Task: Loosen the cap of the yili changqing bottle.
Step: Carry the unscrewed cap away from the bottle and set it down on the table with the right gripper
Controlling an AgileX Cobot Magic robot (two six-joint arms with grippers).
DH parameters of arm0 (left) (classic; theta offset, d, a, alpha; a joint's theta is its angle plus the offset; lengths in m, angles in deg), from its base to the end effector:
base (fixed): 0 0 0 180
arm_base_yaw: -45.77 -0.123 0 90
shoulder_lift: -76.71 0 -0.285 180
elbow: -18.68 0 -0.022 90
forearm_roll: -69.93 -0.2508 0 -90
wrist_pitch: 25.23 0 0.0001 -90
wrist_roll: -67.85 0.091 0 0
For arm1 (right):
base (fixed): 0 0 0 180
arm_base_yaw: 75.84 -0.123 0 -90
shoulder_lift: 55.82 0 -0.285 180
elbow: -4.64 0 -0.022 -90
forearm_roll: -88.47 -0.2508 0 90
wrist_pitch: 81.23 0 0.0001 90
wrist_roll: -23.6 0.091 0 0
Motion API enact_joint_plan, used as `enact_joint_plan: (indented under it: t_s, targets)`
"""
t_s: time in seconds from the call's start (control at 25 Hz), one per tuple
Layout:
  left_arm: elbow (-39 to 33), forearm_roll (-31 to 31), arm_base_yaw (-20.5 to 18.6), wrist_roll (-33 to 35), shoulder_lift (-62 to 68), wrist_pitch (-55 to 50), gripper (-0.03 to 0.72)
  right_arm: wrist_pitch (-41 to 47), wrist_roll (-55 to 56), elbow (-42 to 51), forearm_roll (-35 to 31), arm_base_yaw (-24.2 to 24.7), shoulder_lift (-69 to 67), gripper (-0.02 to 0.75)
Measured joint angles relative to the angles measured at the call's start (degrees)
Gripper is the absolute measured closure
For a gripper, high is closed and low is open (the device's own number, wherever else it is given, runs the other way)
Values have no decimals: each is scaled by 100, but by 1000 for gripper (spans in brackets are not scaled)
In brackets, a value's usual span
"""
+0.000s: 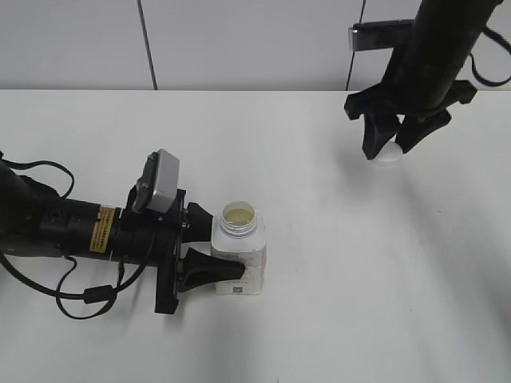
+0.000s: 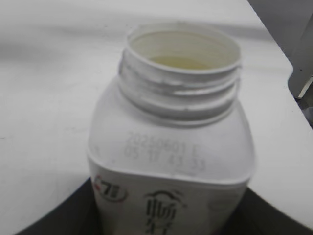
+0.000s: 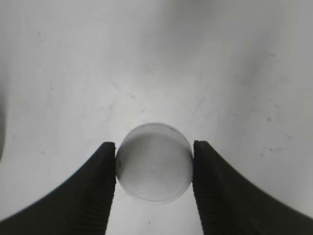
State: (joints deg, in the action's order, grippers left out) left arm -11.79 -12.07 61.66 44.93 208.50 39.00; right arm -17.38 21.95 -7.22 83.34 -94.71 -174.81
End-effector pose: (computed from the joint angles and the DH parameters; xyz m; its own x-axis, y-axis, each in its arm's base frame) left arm 0.2762 -0.1629 0.0690 -0.0675 0.3752 -0.9245 0.9977 0.0236 -0.0633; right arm 0.3748 0.1358 0.2299 -0.9379 -0.3092 -0.1575 -0.3243 0.9425 0.0809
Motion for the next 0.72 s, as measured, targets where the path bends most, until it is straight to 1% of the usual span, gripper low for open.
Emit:
enact_joint_plan:
  t_s: [0.12, 0.32, 0.56, 0.72]
  targets:
    - [0, -5, 0, 0, 0, 0, 319, -697, 33, 600, -209, 9, 0, 353]
    - [0, -5, 0, 0, 0, 0, 319, -1451, 78, 1346, -268, 17, -99, 353]
    - [0, -5, 0, 0, 0, 0, 319, -1909, 85, 1461, -268, 17, -560, 353]
    - [0, -5, 0, 0, 0, 5, 319, -1883, 46, 1461, -268, 17, -739, 353]
